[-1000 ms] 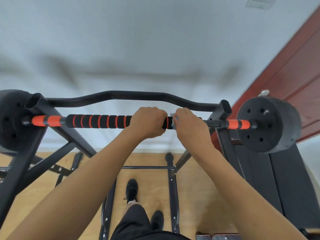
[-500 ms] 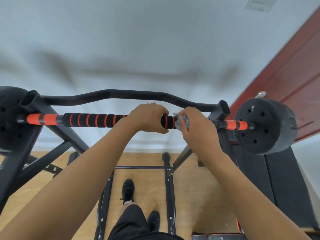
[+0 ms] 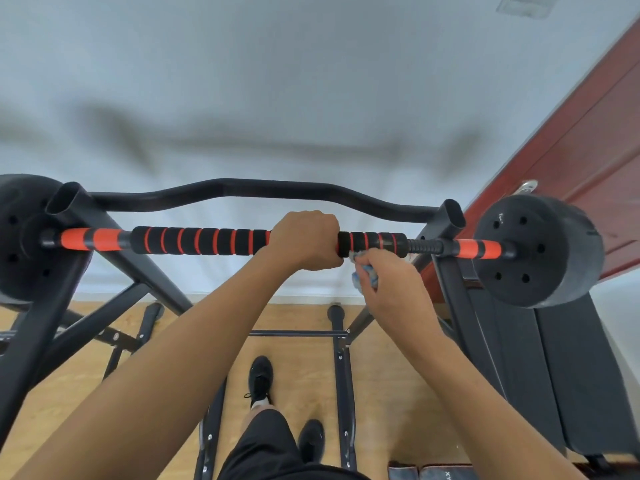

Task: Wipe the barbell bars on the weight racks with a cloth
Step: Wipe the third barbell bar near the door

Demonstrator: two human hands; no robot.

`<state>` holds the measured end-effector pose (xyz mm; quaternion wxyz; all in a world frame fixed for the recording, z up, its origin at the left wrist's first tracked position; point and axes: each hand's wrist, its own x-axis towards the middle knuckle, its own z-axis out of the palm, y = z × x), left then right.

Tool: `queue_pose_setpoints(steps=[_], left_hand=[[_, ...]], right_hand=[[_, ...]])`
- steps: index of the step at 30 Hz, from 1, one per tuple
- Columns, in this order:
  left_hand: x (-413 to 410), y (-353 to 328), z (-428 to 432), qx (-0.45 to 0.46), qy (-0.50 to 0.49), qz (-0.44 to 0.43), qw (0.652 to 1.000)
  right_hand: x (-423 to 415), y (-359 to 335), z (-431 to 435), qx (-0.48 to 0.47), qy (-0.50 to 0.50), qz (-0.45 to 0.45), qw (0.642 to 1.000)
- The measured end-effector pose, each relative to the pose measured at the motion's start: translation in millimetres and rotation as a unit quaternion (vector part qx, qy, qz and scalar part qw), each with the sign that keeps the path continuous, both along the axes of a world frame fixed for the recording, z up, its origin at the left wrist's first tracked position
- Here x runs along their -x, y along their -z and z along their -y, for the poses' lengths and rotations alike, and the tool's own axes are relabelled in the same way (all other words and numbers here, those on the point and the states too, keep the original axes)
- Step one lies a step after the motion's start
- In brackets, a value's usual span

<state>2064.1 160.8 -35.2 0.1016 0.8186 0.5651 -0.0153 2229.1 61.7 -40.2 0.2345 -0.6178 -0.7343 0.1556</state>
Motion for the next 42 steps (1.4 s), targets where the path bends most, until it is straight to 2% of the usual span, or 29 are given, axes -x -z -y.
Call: queue_pose_setpoints(steps=[5, 10, 14, 18, 21, 25, 27, 31, 35, 37, 38, 39, 40, 42], left_hand=[[-1.3, -2.2, 0.6, -0.008, -0.001, -0.018, 1.000], [-1.5, -4.8, -1.0, 0.011, -0.004, -0.023, 1.000], [-1.8, -3.7, -3.7, 0.031, -0.003, -0.016, 0.999], [-2.0, -2.3, -2.8, 0.033, 0.001, -0.005, 0.999], [-2.5, -3.0, 0.2, 0.004, 0.002, -0.016, 1.000], [-2.7, -2.8, 2.2, -0.012, 0.006, -0.034, 0.999], [-2.6, -3.9, -1.3, 0.013, 0.006, -0.035, 0.999], [-3.1, -9.2, -9.9, 0.116, 0.004, -0.015, 0.993], [-0.2, -15.7, -21.1, 0.234, 0.006, 0.043, 0.971], [2.8, -18.4, -22.0, 0.254, 0.009, 0.075, 0.964], [4.3, -19.0, -19.5, 0.229, 0.016, 0.077, 0.970], [5.8, -18.6, -14.6, 0.166, 0.027, 0.057, 0.984], [6.7, -15.9, -7.6, 0.075, 0.040, 0.020, 0.996], [5.7, -6.1, 9.1, -0.087, 0.064, -0.053, 0.993]], right_hand=[[-3.5, -22.3, -18.0, -0.049, 0.041, -0.043, 0.997], [3.3, -13.1, -38.3, -0.017, 0.038, -0.002, 0.999], [3.6, -5.2, -15.6, -0.020, 0.021, -0.016, 0.999], [-3.9, -16.6, -5.7, 0.017, 0.002, -0.017, 1.000], [-6.6, -29.9, -26.3, -0.018, 0.026, -0.022, 0.999], [7.6, -30.0, -66.4, 0.026, 0.037, 0.082, 0.996], [15.0, -22.2, -65.2, 0.039, 0.041, 0.123, 0.991], [13.0, -13.1, -37.5, 0.035, 0.025, 0.054, 0.998], [2.5, -20.8, -16.8, 0.041, -0.005, 0.074, 0.996], [-4.1, -27.1, -11.6, 0.048, -0.024, 0.073, 0.996], [-7.7, -30.6, -12.3, 0.044, -0.026, 0.062, 0.997], [-10.3, -34.6, -14.8, 0.031, -0.021, 0.049, 0.998], [-12.4, -35.9, -19.5, 0.014, -0.014, 0.035, 0.999], [-11.0, -36.4, -32.0, -0.016, -0.001, 0.017, 1.000]])
